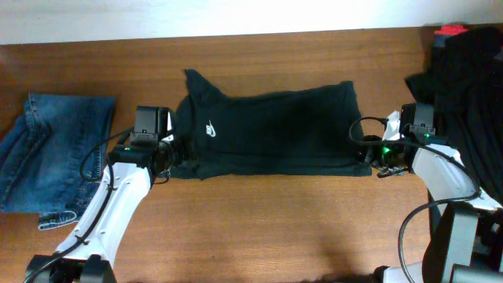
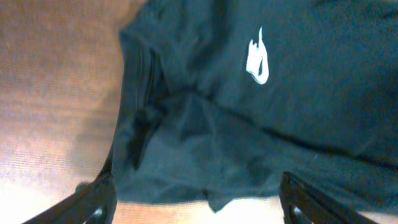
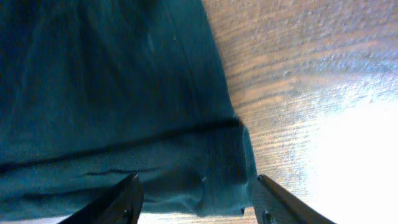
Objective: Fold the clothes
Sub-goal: 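Fold the hem upward toward the collar with both grippers, then release the hem and move both grippers to the shirt's top edge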
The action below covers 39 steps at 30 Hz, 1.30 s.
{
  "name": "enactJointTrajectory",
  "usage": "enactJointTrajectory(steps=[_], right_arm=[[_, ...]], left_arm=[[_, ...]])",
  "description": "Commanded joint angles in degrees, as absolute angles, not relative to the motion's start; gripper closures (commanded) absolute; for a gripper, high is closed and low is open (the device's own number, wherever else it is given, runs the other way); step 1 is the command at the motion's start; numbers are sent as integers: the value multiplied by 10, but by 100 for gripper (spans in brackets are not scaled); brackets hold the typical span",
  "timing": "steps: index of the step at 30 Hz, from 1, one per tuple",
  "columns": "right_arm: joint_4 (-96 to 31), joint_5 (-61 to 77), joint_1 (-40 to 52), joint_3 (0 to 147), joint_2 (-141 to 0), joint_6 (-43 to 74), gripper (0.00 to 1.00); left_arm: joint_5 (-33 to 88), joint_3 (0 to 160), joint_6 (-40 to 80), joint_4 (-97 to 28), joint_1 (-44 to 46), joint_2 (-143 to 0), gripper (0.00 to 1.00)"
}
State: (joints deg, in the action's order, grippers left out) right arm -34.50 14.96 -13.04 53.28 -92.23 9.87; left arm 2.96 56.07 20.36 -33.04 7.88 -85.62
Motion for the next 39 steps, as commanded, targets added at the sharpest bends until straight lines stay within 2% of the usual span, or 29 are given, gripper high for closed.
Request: enactJointTrajectory(steps=[1,8,9,10,11,13,15,16,20,25,33,39], right_arm=[[-361,161,-131,543,-925,88,41],[-378,187,-130,577,-925,59,38],[-394,187,-130,603,-925,59,35],[-410,186,-129,628,-925,57,34],[-422,184,-128,649,-925,57,33],[-464,161,-113,741,-925,47,22],[-491,127,-95,804,-926,41,4],[-500,121,-89,827,-927,30,0],[-495,117,-73,899,-950,2,1],[-370,120,-74,908,-1028,-13,1],[-228,175,-74,908,-1198,-13,1],[-195,182,-65,908,-1251,-13,1]], left_arm=[[36,572,198,-352,79,-854,19],[60,583,142,-307,78,-854,20],[68,601,130,-305,77,-856,13],[68,620,120,-307,77,-860,1],[66,636,114,-311,77,-863,1],[66,715,103,-330,76,-894,1],[67,770,101,-342,68,-930,1],[69,794,101,-348,64,-949,1],[147,891,101,-347,33,-1051,1],[206,1008,101,-324,10,-1200,1],[256,1020,102,-157,12,-1316,1],[257,1020,102,-115,17,-1357,1]])
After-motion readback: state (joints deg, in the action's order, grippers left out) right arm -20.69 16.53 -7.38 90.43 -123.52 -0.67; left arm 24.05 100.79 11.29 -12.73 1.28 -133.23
